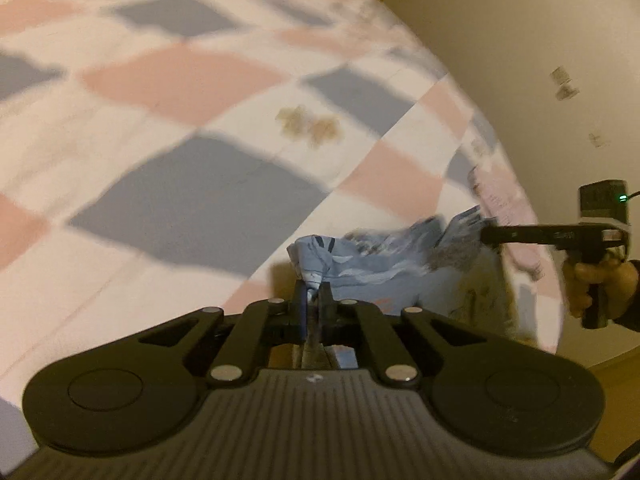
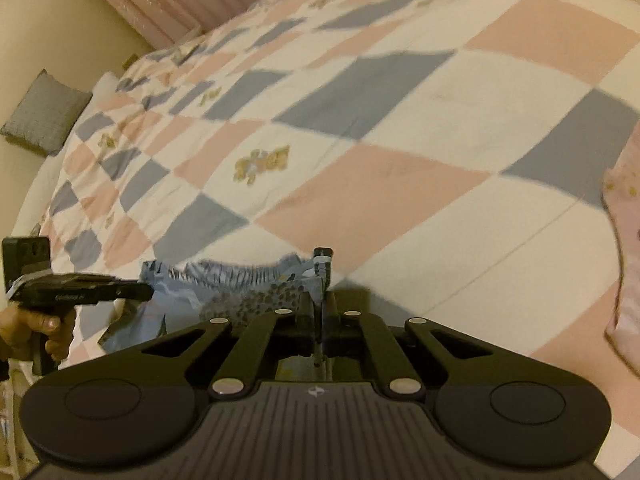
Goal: Fold clothes
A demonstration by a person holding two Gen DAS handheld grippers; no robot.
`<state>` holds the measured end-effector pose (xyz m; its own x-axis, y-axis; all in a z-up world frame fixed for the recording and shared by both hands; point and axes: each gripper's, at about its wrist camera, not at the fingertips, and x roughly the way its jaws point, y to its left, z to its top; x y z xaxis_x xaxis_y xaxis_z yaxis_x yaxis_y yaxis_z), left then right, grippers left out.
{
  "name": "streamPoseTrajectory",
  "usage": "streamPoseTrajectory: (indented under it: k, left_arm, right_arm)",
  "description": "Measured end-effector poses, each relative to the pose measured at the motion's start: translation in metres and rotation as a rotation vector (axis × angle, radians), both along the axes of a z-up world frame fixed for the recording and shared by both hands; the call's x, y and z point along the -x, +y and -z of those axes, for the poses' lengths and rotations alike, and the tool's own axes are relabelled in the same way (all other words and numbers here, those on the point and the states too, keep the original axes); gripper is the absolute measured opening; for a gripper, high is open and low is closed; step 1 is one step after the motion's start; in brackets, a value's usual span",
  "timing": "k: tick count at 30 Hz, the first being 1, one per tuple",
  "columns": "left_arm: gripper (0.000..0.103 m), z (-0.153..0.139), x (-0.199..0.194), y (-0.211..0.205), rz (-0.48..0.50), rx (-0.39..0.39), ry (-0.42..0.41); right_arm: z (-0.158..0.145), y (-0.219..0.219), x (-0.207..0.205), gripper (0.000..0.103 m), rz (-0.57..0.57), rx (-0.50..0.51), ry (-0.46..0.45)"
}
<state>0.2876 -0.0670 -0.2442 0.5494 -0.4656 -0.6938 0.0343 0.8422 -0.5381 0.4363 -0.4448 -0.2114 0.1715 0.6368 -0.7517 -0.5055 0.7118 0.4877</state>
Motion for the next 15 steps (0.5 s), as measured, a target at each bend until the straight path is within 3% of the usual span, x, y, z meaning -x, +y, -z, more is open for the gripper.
streamPoseTrajectory:
  k: [1,4,10,15]
  left_arm:
    - [0.002,-0.007,0.003,0.002,-0.006,0.011,-0.04]
    - [0.002,-0.012,0.01,0.005,-0.018,0.006,-0.059]
    - [0.002,0.021,0.005,-0.007,0.016,-0.024,0.053]
    - [0.002,0.01,0.01,0.003,-0.041,0.015,-0.01]
  right_arm:
    - [-0.006,-0.004,0.002,0.002,0.01,-0.012,-0.015]
    - [-0.008,-0.013,0.007,0.002,0.027,-0.017,-0.012]
    - [0.029,-0.012,0.008,0.002,0.044,0.04,0.087]
    - [0.016,-0.011,0.003,0.002,0.048,0.0,0.044]
